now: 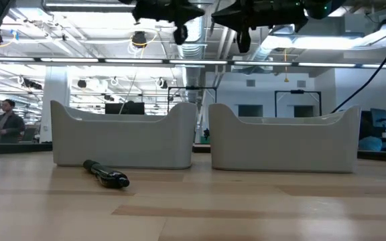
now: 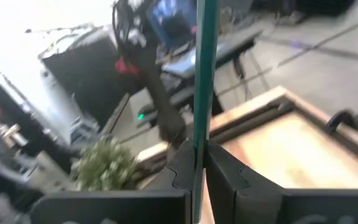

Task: Sort pens & pencils
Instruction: Put the green pencil into the left gray bin

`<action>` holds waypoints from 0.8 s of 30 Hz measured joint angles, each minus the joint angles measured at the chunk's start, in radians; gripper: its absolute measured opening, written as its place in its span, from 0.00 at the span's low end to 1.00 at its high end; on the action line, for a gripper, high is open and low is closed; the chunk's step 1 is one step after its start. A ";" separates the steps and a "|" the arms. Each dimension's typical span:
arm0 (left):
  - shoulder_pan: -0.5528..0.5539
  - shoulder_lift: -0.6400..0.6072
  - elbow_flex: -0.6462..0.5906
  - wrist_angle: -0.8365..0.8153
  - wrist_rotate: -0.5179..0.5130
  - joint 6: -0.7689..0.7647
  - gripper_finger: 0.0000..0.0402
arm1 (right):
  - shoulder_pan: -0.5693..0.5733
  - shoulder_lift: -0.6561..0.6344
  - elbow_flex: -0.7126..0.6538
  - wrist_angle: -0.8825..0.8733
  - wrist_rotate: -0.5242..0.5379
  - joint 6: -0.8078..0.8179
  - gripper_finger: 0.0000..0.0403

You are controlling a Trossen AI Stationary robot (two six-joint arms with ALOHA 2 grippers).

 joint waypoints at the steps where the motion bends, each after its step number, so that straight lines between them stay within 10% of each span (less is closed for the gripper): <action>1: 0.010 -0.016 0.000 -0.040 -0.031 0.029 0.00 | 0.004 0.000 0.000 -0.019 -0.016 0.000 0.11; 14: 0.043 -0.213 0.000 -0.370 -0.578 0.201 0.00 | 0.114 0.000 0.087 -0.306 -0.074 -0.167 0.10; 24: -0.032 -0.261 0.000 -0.513 -0.711 0.196 0.00 | 0.184 0.036 0.212 -0.450 -0.011 -0.208 0.10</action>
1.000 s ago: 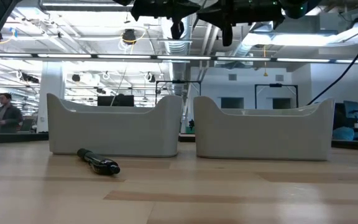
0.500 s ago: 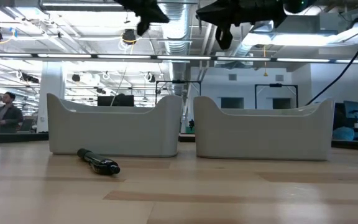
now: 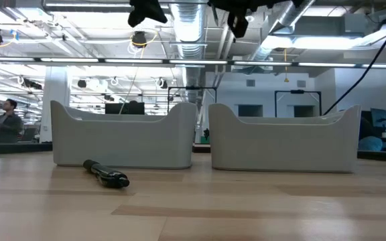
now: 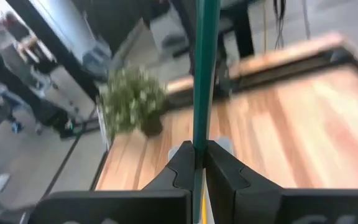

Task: Sort pens & pencils
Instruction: Put the green pencil into the left gray bin

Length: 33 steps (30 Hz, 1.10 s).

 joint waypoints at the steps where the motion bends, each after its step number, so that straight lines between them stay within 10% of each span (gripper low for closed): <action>1: -0.004 -0.006 0.000 -0.014 -0.009 0.000 0.00 | 0.006 0.016 0.014 -0.026 0.001 0.000 0.10; 17: -0.016 -0.141 0.000 -0.246 -0.230 0.008 0.00 | 0.161 0.455 0.502 -0.428 0.022 -0.079 0.10; 33: -0.016 -0.232 0.000 -0.344 -0.239 0.010 0.00 | 0.241 0.815 0.759 -0.630 0.015 0.008 0.10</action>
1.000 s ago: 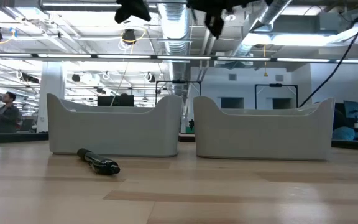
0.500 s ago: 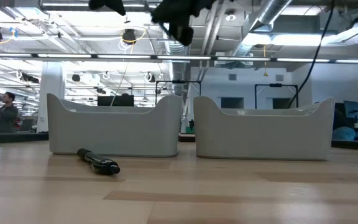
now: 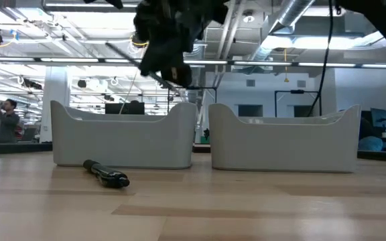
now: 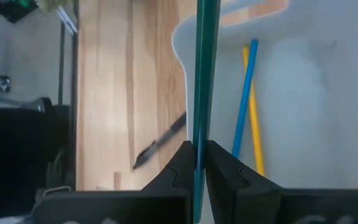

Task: Sort pens & pencils
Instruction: Put the green pencil into the left gray bin, then put the black pen into the right gray bin

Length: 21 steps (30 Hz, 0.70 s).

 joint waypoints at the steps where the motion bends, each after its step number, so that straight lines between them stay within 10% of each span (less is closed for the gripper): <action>1: 0.000 -0.001 0.000 -0.008 0.000 0.001 0.00 | 0.004 0.019 0.011 -0.009 -0.001 0.001 0.10; 21: 0.000 -0.002 0.000 -0.021 -0.002 0.040 0.00 | -0.014 0.144 0.061 -0.054 -0.002 0.045 0.20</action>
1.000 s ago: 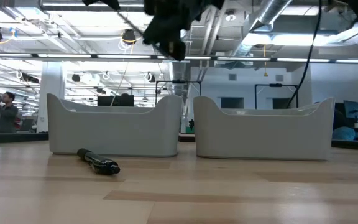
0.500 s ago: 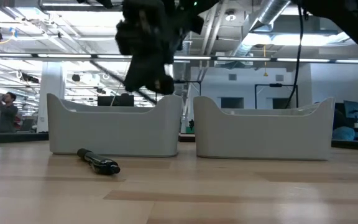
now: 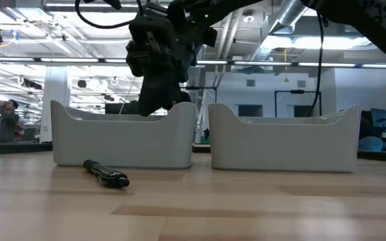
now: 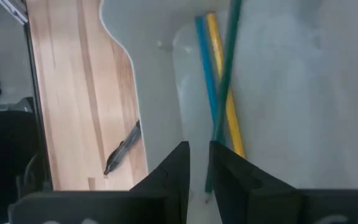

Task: Sort pens & pencils
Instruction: Put the black pen into the right gray bin

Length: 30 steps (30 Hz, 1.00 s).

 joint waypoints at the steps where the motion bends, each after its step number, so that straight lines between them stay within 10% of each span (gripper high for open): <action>1: 0.000 0.000 0.000 0.000 0.000 0.000 0.00 | -0.001 -0.002 0.000 0.001 0.000 0.000 0.20; 16: -0.003 0.000 0.000 0.000 0.001 0.027 0.00 | -0.007 -0.043 0.098 -0.074 0.018 -0.123 0.28; 30: -0.200 -0.001 -0.003 -0.033 0.025 0.259 0.00 | -0.005 -0.304 0.217 -0.288 0.489 -0.184 0.51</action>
